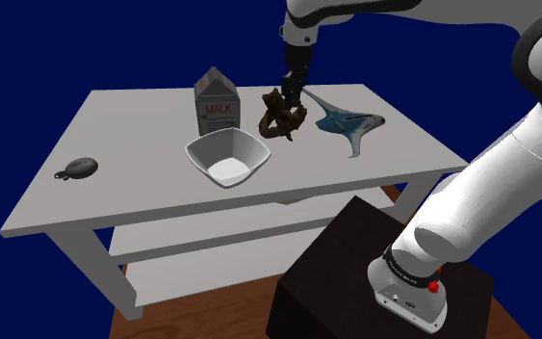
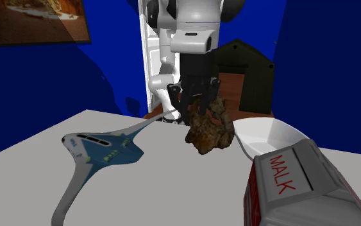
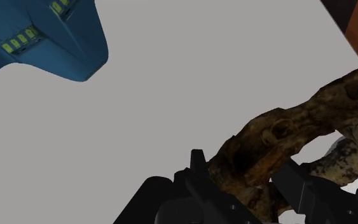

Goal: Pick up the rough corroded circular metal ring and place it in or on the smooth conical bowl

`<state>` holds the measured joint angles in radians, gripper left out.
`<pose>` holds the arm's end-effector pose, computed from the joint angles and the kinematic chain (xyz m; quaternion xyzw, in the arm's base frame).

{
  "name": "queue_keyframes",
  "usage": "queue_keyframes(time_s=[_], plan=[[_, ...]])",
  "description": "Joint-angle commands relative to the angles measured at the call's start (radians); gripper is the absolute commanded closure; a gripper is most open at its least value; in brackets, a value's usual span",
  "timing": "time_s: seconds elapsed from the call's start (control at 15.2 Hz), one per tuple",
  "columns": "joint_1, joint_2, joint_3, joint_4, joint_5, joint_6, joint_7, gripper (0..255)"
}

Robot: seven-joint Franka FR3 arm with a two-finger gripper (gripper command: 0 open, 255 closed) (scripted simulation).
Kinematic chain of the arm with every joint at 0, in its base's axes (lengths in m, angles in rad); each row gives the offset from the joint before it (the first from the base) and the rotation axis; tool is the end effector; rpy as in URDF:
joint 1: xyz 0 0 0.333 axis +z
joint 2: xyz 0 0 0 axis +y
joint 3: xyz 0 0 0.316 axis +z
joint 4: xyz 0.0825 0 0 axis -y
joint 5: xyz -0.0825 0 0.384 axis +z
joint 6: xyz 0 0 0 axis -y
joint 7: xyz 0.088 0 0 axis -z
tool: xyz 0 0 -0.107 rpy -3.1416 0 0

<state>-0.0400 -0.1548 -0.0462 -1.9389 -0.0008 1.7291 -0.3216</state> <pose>0.5056 -0.0450 0.5455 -0.9926 -0.1178 0.0264 0.0087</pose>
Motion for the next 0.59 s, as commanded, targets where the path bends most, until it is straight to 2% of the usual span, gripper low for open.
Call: queue_keyframes(time_s=[0.0,0.26,0.53], plan=[[0.000,-0.001,0.000,0.029,0.000,-0.029,0.000,255],[0.000,0.002,0.000,0.074,0.000,-0.072,0.000,255],[0.042,0.012,0.055,0.079,0.014,-0.066,0.095,255]])
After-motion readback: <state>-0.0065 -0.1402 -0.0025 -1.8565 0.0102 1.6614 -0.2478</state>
